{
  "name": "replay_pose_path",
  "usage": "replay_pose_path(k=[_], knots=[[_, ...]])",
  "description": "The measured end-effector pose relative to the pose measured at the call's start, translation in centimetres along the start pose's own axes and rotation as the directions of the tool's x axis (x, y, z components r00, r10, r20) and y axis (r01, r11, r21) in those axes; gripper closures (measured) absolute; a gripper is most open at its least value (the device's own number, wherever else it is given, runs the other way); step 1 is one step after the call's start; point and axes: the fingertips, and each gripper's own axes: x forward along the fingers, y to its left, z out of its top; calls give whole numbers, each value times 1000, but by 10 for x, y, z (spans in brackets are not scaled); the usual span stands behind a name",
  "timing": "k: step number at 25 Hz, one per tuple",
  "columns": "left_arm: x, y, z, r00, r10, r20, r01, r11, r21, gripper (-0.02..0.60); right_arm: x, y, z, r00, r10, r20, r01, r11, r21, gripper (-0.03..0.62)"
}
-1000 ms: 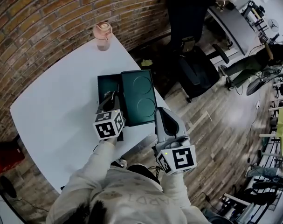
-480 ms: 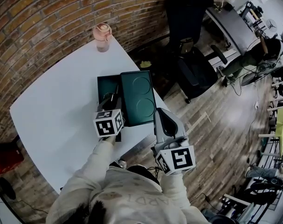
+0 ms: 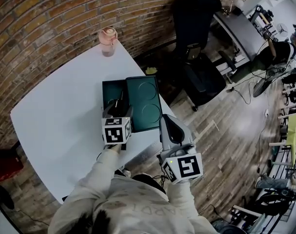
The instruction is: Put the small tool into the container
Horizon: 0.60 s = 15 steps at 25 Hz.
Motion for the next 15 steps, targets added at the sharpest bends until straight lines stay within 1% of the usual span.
replay_pose_path(k=[3,5,6,8,10,14,15], knots=[[-5,-2,3,1000,7,23,-7,1000,-6,305,-4,2,1,1000,0,3,0,1000,-2,583],[-9,-3,6,999,23,44,-23,1000,-5,301,-7,2,1,1000,0,4,0,1000,-3,583],[-12,-2,7,998,37,56,-37,999,7,299,-9,3,1,1000,2,5,-2,1000,-4,583],[-18,-2,12,994,69,79,-74,995,60,298,-13,4,2,1000,5,9,-5,1000,-3,583],[-23,-2,16,992,83,96,-93,990,109,298,-14,4,3,1000,8,14,-8,1000,-2,583],[-35,-1,23,987,86,134,-103,987,127,303,-17,9,3,999,25,22,-25,1000,-5,583],[-39,-2,25,985,88,148,-108,985,137,333,-18,11,4,999,30,24,-30,1000,-7,583]])
